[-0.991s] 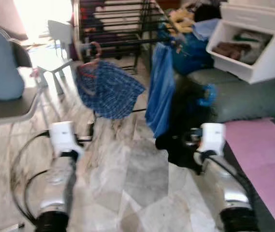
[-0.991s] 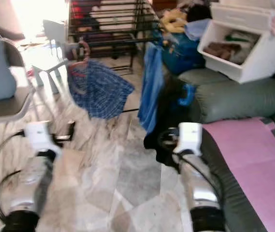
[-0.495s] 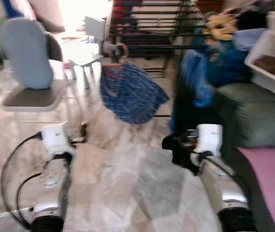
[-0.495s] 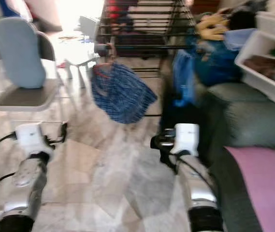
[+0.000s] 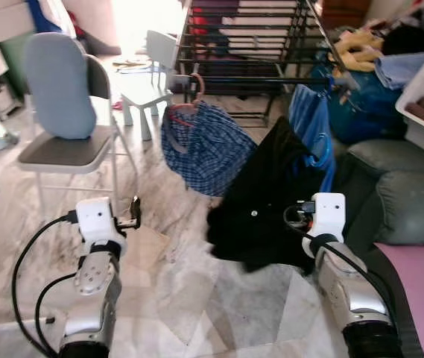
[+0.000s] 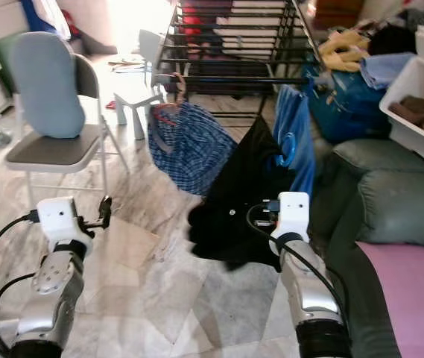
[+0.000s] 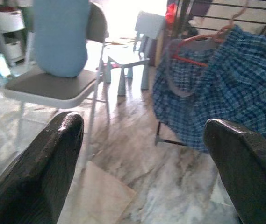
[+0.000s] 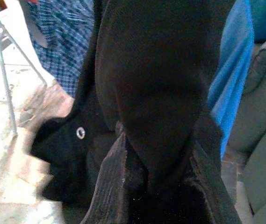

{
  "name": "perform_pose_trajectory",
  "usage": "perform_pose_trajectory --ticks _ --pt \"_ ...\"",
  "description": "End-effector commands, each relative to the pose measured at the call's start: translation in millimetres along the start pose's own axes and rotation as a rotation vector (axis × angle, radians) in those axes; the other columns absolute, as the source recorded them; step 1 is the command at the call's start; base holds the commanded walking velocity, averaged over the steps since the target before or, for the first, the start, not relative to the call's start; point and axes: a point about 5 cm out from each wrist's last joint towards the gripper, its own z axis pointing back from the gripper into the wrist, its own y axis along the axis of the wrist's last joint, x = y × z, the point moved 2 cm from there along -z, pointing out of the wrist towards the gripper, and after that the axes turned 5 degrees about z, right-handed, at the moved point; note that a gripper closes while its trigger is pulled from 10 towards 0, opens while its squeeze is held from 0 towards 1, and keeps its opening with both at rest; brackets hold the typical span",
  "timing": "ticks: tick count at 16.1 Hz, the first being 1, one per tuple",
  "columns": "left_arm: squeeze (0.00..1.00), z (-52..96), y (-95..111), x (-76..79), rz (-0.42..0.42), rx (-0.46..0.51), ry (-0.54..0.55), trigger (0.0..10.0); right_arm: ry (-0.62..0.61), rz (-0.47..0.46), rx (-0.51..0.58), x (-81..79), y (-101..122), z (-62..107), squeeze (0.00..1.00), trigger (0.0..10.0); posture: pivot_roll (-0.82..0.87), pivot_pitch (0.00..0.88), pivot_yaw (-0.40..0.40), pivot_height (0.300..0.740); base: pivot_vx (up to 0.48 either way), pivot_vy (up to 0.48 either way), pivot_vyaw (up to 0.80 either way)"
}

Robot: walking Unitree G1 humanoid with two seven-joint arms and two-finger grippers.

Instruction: Hang hanger

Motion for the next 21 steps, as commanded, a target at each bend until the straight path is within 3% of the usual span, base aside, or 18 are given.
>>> perform_pose_trajectory --ticks 1,4,5,6,7,10,15,19,21 --pt "0.00 1.8 4 -2.3 -0.013 0.005 0.007 10.0 -0.042 0.007 0.073 7.0 21 -1.3 0.00 10.0 -0.10 0.000 0.005 0.740 0.000 0.000 0.00" --pt "0.00 20.1 7 -25.1 -0.095 0.030 0.043 10.0 -0.043 -0.022 0.055 17.5 17 15.2 0.00 10.0 -0.10 0.000 0.007 0.740 0.000 0.000 0.00" --pt "0.00 25.5 6 -31.0 -0.100 0.024 0.057 10.0 -0.032 -0.024 0.046 18.0 14 19.8 0.00 10.0 -0.10 0.000 0.005 0.740 0.000 0.000 0.00" --pt "0.00 40.0 -3 -42.2 -0.119 -0.014 0.074 10.0 0.016 -0.039 0.026 17.5 4 30.3 0.00 10.0 -0.09 0.000 0.002 0.740 0.000 0.000 0.00" --pt "0.00 43.6 -5 -43.0 -0.127 -0.023 0.064 10.0 0.021 -0.034 0.025 18.4 1 32.9 0.00 10.0 -0.09 0.000 0.000 0.740 0.000 0.000 0.00" --pt "0.00 46.4 -5 -41.3 -0.169 -0.034 0.015 10.0 0.015 -0.120 0.047 21.9 -4 43.4 0.00 10.0 -0.09 0.000 0.000 0.740 0.000 0.000 0.00" --pt "0.00 40.4 7 -34.5 -0.159 -0.006 -0.007 10.0 0.024 -0.107 0.062 20.6 -5 52.2 0.00 10.0 -0.09 0.000 0.009 0.740 0.000 0.000 0.00" --pt "0.00 32.8 9 -9.3 -0.077 0.011 -0.083 10.0 0.022 -0.057 0.073 23.6 3 40.4 0.00 10.0 -0.10 0.000 0.017 0.740 0.067 0.000 0.00" --pt "0.00 31.6 9 -7.2 -0.071 0.011 -0.094 10.0 0.014 -0.039 0.066 25.4 3 37.2 0.00 10.0 -0.10 0.000 0.021 0.740 0.285 0.000 0.00"
